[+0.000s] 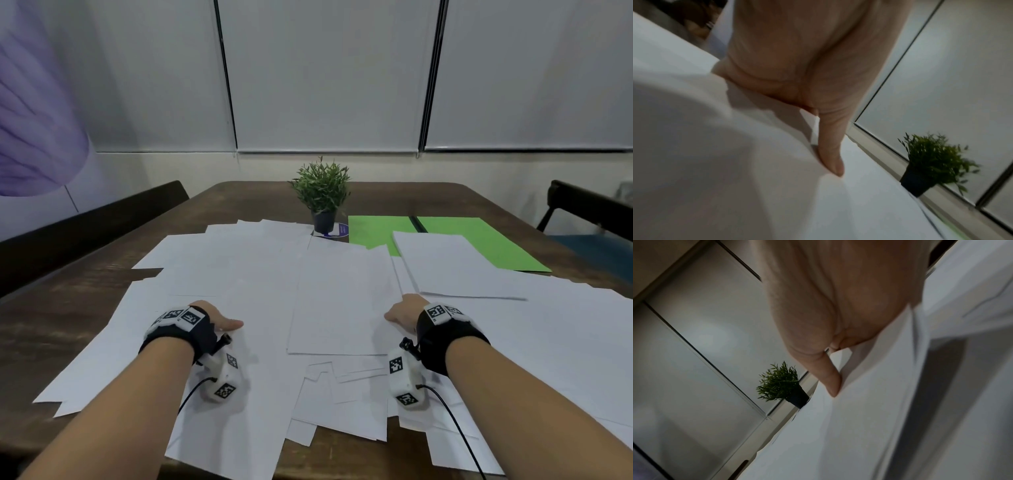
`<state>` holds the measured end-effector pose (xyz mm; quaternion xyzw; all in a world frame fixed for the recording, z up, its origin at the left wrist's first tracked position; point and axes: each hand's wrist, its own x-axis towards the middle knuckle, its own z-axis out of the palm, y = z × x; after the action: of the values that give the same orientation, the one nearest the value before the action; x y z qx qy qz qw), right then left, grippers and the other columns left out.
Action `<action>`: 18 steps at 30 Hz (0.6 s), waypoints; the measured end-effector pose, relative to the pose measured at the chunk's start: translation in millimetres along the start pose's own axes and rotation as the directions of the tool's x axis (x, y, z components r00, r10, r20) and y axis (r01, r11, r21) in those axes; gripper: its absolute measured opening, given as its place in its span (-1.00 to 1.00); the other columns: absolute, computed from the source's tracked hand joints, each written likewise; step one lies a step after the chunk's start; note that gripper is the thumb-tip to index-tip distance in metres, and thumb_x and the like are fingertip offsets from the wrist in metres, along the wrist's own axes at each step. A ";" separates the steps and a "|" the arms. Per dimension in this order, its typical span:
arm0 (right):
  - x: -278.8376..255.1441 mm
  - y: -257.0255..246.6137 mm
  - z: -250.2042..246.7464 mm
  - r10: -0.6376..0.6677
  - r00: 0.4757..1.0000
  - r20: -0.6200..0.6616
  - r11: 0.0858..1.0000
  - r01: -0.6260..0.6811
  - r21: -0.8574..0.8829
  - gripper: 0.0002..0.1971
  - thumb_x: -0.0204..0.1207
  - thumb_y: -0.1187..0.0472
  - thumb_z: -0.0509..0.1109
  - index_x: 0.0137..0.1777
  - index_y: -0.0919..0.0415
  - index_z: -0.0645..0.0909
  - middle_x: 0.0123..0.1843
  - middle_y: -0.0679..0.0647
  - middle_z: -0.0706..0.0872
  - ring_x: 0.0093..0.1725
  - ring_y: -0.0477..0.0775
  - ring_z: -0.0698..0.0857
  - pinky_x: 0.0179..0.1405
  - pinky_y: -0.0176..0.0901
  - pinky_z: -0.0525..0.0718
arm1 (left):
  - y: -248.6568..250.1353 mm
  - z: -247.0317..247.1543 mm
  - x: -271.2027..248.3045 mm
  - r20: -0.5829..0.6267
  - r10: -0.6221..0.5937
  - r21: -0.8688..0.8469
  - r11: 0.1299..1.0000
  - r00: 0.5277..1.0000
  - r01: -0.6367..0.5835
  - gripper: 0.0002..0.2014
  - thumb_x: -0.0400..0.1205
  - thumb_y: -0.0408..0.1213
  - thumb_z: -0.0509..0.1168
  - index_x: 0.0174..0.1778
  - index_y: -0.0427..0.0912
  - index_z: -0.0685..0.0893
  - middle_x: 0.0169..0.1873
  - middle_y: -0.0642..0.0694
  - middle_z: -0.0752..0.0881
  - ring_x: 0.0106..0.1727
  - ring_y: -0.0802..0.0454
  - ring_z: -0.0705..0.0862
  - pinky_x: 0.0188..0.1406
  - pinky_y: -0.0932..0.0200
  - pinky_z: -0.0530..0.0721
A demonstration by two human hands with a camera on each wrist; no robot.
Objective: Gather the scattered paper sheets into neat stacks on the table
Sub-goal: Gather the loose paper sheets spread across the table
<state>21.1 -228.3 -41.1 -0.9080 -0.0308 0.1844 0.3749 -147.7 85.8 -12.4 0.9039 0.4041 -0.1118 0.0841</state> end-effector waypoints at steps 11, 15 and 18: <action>-6.0 0.2 -1.6 -0.008 1.000 0.003 1.000 0.008 0.014 -0.47 0.56 0.31 0.38 0.53 0.33 0.39 0.48 0.26 0.50 0.44 0.24 0.53 0.00 -0.24 0.44 | -21.0 4.5 27.7 0.022 -0.037 -0.287 0.957 0.999 0.041 -0.46 0.57 0.02 0.39 0.26 -0.39 0.62 0.23 -0.27 0.68 0.31 -0.16 0.62 0.19 0.14 0.52; -11.0 0.8 -2.1 -0.026 1.000 0.001 1.000 0.026 -0.006 -0.47 0.59 0.32 0.35 0.56 0.31 0.35 0.49 0.26 0.49 0.45 0.23 0.52 0.00 -0.28 0.42 | -25.8 0.3 25.4 -0.135 -0.057 -0.371 0.929 0.989 0.003 -0.41 0.58 -0.07 0.40 0.43 -0.37 0.49 0.38 -0.27 0.56 0.39 -0.21 0.54 0.33 0.06 0.50; -12.2 1.6 -2.1 -0.040 0.999 -0.001 0.999 0.040 -0.020 -0.47 0.61 0.33 0.31 0.57 0.31 0.32 0.51 0.26 0.48 0.46 0.22 0.51 0.00 -0.31 0.40 | -26.4 -18.0 24.3 -0.318 -0.055 -0.422 0.902 0.946 -0.089 -0.59 0.60 -0.13 0.36 0.29 -0.29 0.60 0.24 -0.25 0.65 0.28 -0.24 0.59 0.23 0.01 0.55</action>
<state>10.4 -233.2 -37.0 -0.9110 -0.0504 0.1759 0.3695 -149.2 124.9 -3.3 0.8725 0.4189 0.1303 0.2154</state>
